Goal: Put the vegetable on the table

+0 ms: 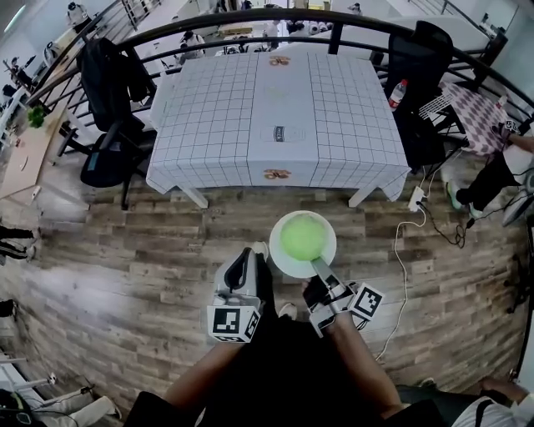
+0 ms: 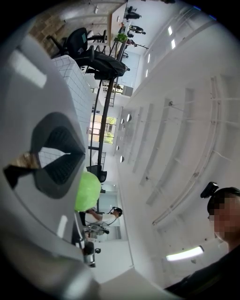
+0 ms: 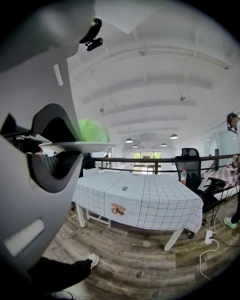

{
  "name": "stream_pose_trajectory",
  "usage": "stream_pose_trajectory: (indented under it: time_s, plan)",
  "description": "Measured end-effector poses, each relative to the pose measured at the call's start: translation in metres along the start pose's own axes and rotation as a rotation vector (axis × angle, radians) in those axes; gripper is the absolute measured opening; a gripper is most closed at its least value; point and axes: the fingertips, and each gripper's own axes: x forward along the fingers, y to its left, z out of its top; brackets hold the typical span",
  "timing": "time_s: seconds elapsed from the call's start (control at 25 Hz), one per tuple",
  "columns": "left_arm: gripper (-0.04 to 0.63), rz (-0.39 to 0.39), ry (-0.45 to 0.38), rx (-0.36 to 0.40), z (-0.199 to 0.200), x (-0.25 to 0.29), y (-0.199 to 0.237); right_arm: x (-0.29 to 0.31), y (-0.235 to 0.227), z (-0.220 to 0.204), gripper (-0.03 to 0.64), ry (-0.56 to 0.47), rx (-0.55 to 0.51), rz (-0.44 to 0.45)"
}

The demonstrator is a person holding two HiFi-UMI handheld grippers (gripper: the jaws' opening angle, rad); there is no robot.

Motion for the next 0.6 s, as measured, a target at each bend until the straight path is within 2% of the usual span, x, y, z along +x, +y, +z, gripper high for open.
stream_pose_trajectory:
  time_s: [0.12,0.24,0.4,0.6]
  plan:
    - [0.006,-0.023,0.04,-0.022,0.027,0.023,0.016,0.024,0.026,0.01,0.021,-0.017,0.015,-0.046]
    - [0.006,-0.058,0.037,-0.033,0.036,0.076,0.041,0.071,0.023,0.04,0.021,-0.039,0.002,-0.052]
    - [0.006,-0.093,0.031,0.011,0.048,0.099,0.034,0.089,0.026,0.056,0.022,-0.053,0.023,-0.045]
    - [0.006,-0.138,0.015,0.0,0.024,0.147,0.038,0.125,-0.019,0.087,0.021,-0.102,0.025,-0.049]
